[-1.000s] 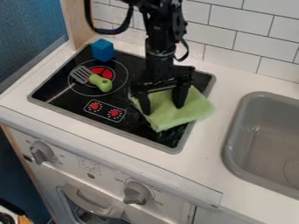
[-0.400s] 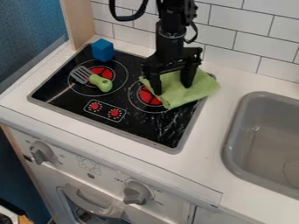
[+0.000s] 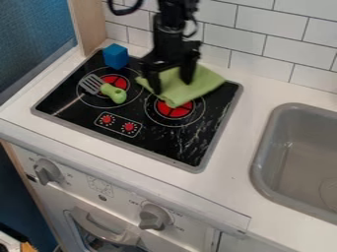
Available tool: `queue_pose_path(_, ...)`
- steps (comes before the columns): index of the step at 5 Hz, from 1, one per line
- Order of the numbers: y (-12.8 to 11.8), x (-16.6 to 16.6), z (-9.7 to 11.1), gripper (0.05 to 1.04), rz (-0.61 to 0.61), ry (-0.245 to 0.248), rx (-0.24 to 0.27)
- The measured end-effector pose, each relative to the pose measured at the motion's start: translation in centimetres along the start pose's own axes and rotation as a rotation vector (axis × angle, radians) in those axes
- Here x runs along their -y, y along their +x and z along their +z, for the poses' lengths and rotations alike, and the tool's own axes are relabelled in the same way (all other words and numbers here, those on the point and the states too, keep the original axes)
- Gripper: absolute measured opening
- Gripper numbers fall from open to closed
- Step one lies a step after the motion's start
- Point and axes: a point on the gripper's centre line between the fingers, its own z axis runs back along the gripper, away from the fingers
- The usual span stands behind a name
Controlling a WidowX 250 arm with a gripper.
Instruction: Move the green rag to the upper left side of the stove next to the blue object
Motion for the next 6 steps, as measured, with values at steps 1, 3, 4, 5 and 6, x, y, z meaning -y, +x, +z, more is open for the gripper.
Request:
queue_pose_path(1, 1.1, -1.3, -0.2, 0.999, 0.050, 0.020, 0.000)
queue_pose_path(3, 2.2, -2.6, -0.3, 1.000, 0.105, 0.033, -0.008)
queue_pose_path(4, 2.6, -2.7, 0.5, 1.000, 0.023, 0.002, -0.079)
queue_pose_path(5, 2.8, -2.9, 1.1, 1.000, 0.015, 0.023, -0.101)
queue_pose_path(6, 3.3, -2.7, 3.4, 1.000, -0.007, 0.006, -0.087)
